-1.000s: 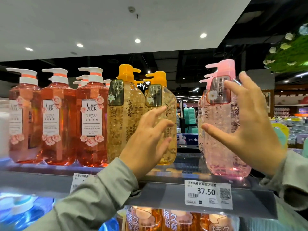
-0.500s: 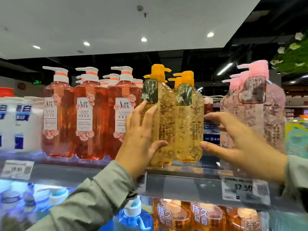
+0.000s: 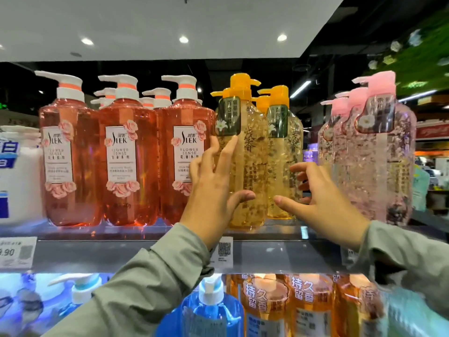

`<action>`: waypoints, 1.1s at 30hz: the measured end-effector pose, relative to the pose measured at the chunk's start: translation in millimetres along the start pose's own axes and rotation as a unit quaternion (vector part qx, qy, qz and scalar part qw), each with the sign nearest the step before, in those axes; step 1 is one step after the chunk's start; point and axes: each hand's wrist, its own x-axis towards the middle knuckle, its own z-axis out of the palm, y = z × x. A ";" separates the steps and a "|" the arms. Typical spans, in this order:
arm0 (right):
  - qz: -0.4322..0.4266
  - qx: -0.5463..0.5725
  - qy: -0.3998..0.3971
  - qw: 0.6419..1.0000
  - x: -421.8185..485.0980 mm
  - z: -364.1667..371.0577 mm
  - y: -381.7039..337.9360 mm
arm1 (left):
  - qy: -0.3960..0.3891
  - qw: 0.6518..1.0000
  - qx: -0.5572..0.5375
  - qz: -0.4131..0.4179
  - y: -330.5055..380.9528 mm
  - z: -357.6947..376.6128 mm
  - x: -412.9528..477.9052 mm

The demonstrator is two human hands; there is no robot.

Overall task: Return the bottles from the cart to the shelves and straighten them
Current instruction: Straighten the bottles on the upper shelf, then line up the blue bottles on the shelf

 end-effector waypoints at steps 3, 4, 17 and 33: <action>0.005 0.023 0.013 1.000 -3.1 1.4 2.7 | -0.008 1.000 -0.008 -0.008 0.7 0.2 -1.0; 0.009 0.026 0.017 0.999 -2.4 1.2 2.8 | -0.011 1.000 -0.007 -0.009 1.2 0.2 -0.8; -0.028 0.034 -0.029 0.999 -11.5 -5.5 -20.5 | -0.053 0.998 -0.046 -0.006 1.3 -21.9 -10.2; -0.043 0.140 -0.033 0.989 -92.3 -10.3 -51.4 | -0.086 0.986 -0.130 0.062 -2.4 -59.0 -87.5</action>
